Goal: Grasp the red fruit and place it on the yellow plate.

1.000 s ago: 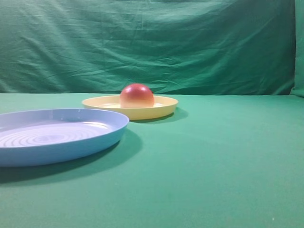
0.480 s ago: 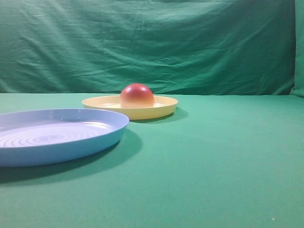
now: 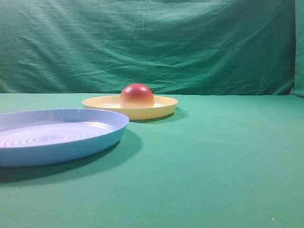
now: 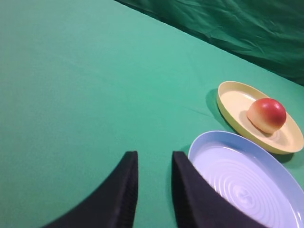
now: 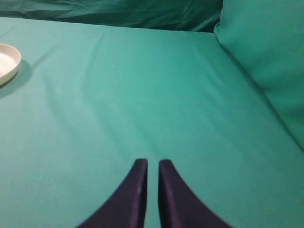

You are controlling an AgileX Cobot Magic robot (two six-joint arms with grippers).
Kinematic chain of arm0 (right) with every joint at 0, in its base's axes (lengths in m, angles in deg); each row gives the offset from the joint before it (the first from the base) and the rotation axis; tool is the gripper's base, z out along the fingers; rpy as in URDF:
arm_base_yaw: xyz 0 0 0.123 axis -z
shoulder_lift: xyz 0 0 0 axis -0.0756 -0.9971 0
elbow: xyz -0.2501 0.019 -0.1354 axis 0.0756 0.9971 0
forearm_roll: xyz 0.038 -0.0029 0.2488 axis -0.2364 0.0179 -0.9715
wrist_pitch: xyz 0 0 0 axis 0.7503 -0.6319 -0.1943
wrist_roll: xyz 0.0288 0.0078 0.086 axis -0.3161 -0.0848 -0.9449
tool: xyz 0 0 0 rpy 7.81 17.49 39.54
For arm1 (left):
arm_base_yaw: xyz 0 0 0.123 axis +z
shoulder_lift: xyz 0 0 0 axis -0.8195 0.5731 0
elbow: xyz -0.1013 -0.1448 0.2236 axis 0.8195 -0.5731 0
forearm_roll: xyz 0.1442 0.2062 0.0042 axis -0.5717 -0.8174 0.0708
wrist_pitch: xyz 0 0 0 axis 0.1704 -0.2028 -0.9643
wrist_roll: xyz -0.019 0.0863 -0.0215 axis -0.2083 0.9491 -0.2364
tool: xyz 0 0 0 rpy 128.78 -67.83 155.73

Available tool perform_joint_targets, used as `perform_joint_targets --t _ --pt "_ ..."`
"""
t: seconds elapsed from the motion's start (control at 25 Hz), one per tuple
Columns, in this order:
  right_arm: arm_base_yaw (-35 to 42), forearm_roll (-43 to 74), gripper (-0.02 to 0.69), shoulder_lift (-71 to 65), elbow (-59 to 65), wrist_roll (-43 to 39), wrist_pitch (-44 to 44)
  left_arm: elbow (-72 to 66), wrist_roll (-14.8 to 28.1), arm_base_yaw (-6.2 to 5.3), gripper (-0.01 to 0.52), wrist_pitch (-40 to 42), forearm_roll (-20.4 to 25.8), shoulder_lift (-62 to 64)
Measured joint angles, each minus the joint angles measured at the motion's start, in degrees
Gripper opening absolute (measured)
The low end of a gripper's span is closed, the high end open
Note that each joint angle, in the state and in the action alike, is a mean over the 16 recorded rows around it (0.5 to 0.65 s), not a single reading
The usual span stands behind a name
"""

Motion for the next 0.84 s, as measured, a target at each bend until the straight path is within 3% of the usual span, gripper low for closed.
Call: perform_joint_targets --t 0.84 --pt "0.03 0.00 0.058 0.00 0.00 0.68 -0.14 0.00 0.00 0.00 0.157 0.00 0.00 0.00"
